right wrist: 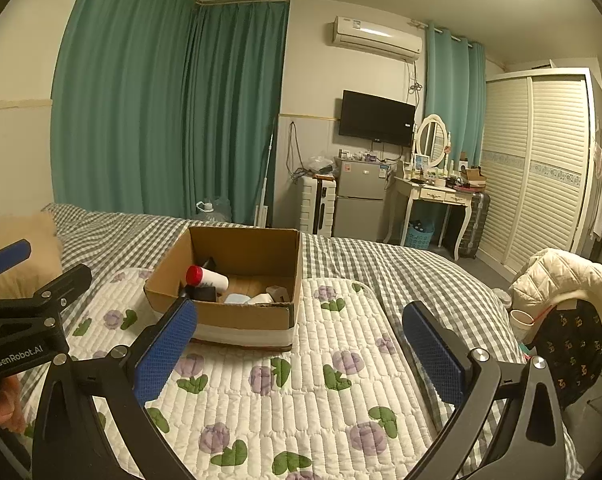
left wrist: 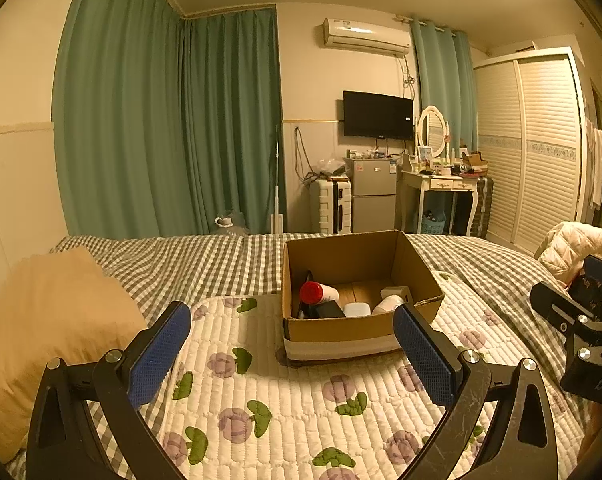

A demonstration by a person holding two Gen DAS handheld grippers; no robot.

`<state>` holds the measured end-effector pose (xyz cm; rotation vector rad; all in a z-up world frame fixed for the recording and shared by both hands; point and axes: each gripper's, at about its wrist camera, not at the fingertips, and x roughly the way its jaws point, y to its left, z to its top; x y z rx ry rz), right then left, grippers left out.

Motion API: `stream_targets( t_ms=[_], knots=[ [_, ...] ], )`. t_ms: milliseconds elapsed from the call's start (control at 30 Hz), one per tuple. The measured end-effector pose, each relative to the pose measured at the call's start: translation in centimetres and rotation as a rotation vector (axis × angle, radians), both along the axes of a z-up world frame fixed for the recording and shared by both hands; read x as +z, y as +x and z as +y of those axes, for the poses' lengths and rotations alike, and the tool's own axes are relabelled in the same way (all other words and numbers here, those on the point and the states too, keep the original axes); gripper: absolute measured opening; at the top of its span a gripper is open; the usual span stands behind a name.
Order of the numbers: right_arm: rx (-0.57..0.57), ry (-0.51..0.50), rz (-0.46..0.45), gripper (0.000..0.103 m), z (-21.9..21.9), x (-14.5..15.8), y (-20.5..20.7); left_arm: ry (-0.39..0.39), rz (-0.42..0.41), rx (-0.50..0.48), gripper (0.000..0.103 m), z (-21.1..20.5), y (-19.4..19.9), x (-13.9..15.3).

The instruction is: Organize rigid objects

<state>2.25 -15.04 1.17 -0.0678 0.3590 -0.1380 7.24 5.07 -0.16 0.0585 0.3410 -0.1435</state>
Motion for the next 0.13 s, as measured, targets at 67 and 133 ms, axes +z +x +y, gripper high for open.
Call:
stream_targets(
  t_ms=[67,133],
  knots=[
    [0.000,0.003,-0.001,0.103,-0.01,0.02,-0.05,-0.009,0.014,-0.005,0.103,0.11,0.13,-0.20],
    [0.001,0.005,0.001,0.103,0.06,-0.01,0.00,-0.016,0.027,-0.001,0.103,0.17,0.32,-0.35]
  ],
)
